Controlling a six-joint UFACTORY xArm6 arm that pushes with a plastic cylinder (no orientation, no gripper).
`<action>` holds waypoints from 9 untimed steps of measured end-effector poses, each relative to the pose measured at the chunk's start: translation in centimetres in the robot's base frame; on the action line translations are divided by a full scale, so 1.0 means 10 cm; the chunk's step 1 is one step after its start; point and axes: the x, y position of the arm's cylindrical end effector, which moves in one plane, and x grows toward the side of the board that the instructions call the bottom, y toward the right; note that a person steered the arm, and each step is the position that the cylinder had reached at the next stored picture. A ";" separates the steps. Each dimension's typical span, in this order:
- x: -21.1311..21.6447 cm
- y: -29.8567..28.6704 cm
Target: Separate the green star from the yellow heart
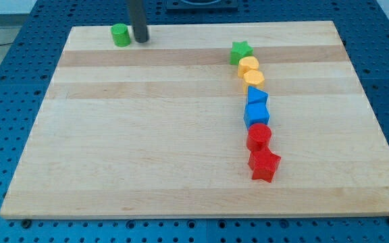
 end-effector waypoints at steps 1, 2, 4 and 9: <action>0.00 0.66; 0.00 1.36; 0.22 2.49; 1.04 1.70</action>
